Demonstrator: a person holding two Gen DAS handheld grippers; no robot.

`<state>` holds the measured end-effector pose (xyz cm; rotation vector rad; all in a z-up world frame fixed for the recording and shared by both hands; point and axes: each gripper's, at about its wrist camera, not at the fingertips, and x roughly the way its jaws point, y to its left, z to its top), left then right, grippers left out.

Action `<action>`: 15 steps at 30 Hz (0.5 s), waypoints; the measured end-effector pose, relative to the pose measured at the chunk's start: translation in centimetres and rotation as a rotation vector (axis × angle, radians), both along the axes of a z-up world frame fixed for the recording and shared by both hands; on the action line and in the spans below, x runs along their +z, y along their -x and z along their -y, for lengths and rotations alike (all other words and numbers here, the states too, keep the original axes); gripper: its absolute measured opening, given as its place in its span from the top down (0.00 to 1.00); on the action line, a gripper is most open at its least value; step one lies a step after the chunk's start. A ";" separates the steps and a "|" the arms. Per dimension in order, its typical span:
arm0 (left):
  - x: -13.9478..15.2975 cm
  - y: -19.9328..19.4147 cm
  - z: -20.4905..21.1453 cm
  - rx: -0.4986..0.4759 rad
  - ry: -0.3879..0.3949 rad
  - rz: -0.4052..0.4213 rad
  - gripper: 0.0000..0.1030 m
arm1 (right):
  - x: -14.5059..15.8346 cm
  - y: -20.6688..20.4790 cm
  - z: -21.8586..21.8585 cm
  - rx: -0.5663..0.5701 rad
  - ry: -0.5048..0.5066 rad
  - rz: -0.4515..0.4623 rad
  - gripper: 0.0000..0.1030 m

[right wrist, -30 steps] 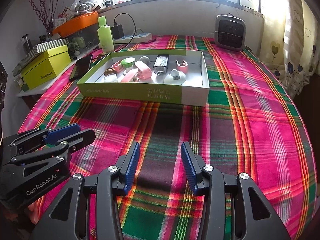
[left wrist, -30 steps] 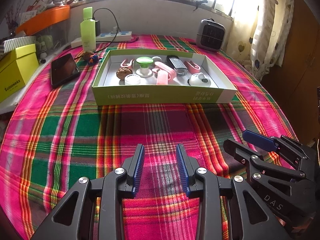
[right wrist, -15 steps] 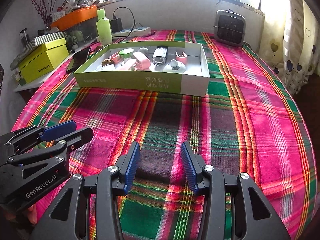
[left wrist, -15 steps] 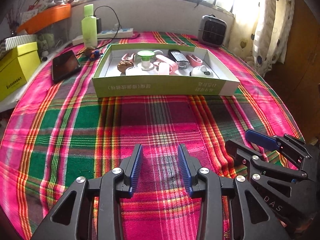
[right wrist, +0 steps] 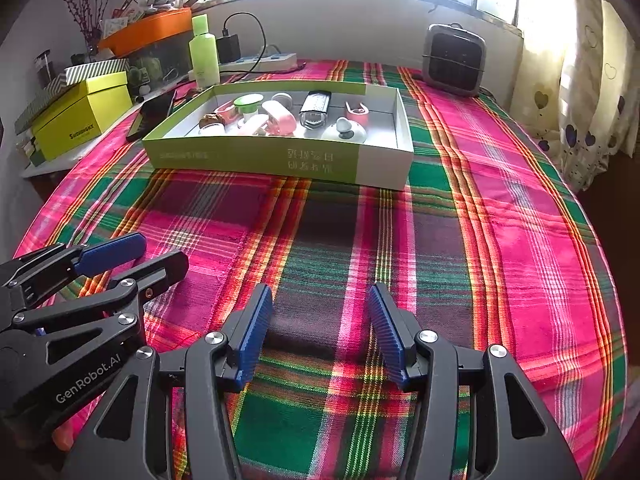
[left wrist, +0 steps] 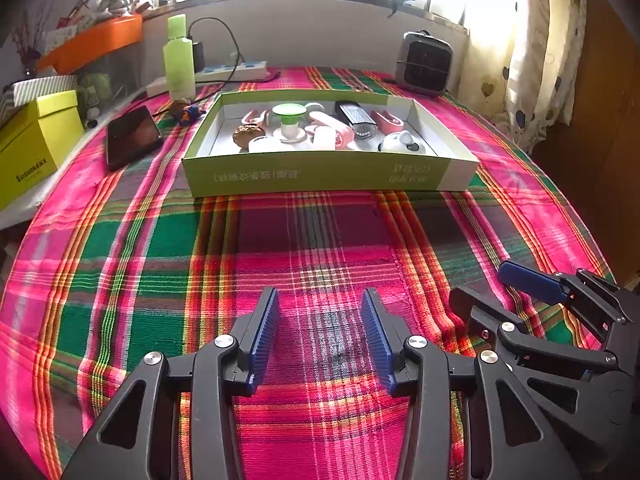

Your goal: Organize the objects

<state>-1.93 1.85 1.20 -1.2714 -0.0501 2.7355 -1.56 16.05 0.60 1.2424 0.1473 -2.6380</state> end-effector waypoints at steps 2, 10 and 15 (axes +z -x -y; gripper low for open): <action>0.0 0.0 -0.1 -0.002 -0.001 0.001 0.56 | 0.0 0.0 -0.2 -0.011 0.000 0.000 0.49; 0.0 0.0 -0.3 0.000 0.000 0.001 0.55 | 0.0 0.2 -0.4 -0.024 0.003 0.001 0.48; 0.0 0.0 -0.3 0.000 -0.003 0.000 0.54 | 0.0 0.1 -0.4 -0.024 0.003 0.001 0.48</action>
